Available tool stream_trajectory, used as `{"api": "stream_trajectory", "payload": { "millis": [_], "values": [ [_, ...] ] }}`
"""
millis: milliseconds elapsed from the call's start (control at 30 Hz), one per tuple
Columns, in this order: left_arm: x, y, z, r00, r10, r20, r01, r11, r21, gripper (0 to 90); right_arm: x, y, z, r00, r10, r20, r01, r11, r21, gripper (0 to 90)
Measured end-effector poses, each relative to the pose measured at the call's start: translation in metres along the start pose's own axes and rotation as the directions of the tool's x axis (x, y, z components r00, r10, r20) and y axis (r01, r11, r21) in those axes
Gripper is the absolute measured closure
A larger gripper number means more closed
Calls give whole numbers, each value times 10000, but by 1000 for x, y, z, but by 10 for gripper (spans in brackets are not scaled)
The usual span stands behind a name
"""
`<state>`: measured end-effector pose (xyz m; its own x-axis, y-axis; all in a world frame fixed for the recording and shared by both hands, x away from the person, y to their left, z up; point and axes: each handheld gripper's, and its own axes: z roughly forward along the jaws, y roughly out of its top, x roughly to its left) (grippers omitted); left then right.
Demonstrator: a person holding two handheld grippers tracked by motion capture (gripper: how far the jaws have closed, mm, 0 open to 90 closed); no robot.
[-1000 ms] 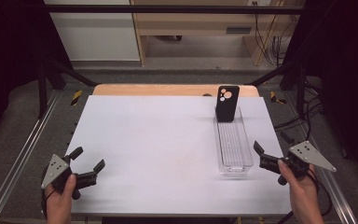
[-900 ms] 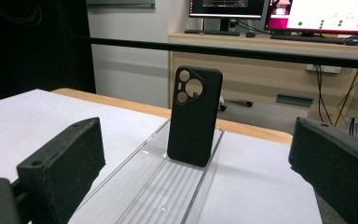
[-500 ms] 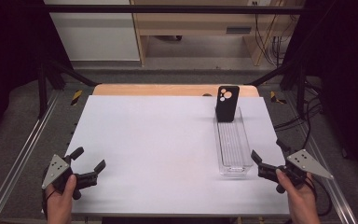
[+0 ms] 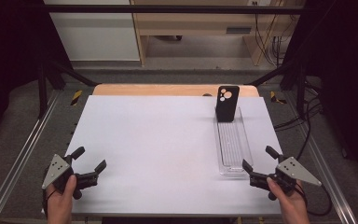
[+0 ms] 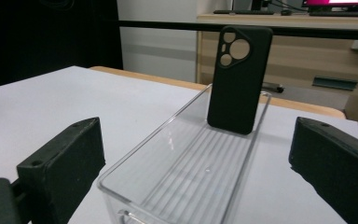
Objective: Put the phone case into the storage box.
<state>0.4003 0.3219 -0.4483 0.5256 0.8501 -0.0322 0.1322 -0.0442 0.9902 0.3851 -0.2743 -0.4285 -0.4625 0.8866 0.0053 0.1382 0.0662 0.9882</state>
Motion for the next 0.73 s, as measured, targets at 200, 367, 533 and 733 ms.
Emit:
{"api": "stream_trajectory", "payload": {
  "millis": [200, 367, 533, 733],
  "values": [
    [-3, 1, 0, 9997, -11, 224, 14, 9999, -110, 15, 8, -3, 5, 9994, -52, -341, 51, 10000, -33, 34],
    [-5, 2, 0, 9994, 10, 359, -8, 10000, -50, 14, 12, -4, 10, 9990, -20, -446, 18, 10000, -45, 34],
    [-8, 2, -1, 9990, -23, 455, 18, 9999, 111, 14, 15, -4, 25, 9986, 34, -519, -33, 10000, 11, 34],
    [-10, 1, -1, 9988, 16, 499, -25, 9998, 177, 14, 21, -1, 41, 9992, 156, -372, -150, 9997, 172, 33]
  ]
}}
